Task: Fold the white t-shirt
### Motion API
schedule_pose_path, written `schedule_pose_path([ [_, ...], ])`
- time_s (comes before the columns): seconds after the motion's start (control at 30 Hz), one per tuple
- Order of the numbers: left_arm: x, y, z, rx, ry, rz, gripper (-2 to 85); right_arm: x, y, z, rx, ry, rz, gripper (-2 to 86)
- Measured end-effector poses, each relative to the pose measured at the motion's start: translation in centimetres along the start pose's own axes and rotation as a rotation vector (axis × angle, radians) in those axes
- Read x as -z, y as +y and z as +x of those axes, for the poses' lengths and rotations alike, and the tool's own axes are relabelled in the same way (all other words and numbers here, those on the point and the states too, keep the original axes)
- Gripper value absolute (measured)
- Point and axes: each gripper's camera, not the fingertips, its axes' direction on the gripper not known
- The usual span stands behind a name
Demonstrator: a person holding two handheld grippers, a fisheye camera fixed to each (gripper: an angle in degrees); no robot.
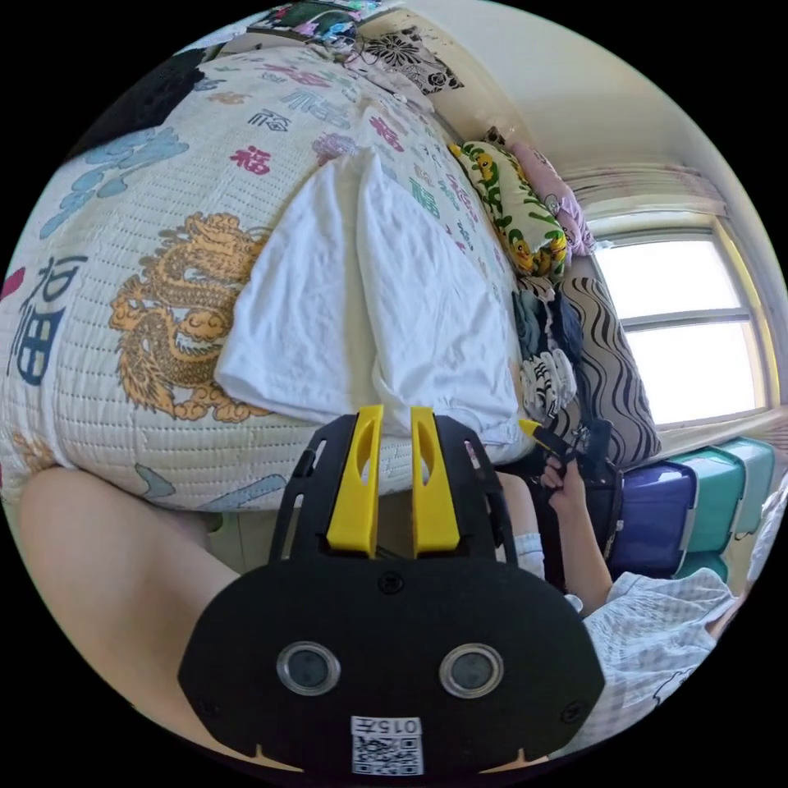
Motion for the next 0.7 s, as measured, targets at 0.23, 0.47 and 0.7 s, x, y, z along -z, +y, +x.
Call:
schedule_pose_path([
  [0.23, -2.0, 1.3, 0.0, 0.036, 0.045, -0.038, 3.1, -11.5, -2.4, -2.9, -0.068, 0.158, -0.164, 0.6],
  [0.47, -0.8, 4.0, 0.2, 0.014, 0.031, -0.016, 1.6, -14.9, -1.2, -4.7, -0.070, 0.184, -0.217, -0.6],
  [0.7, 2.8, 9.7, -0.4, 0.060, 0.075, 0.202, 6.1, -18.6, -3.4, -8.3, -0.048, 0.055, -0.092, 4.0],
])
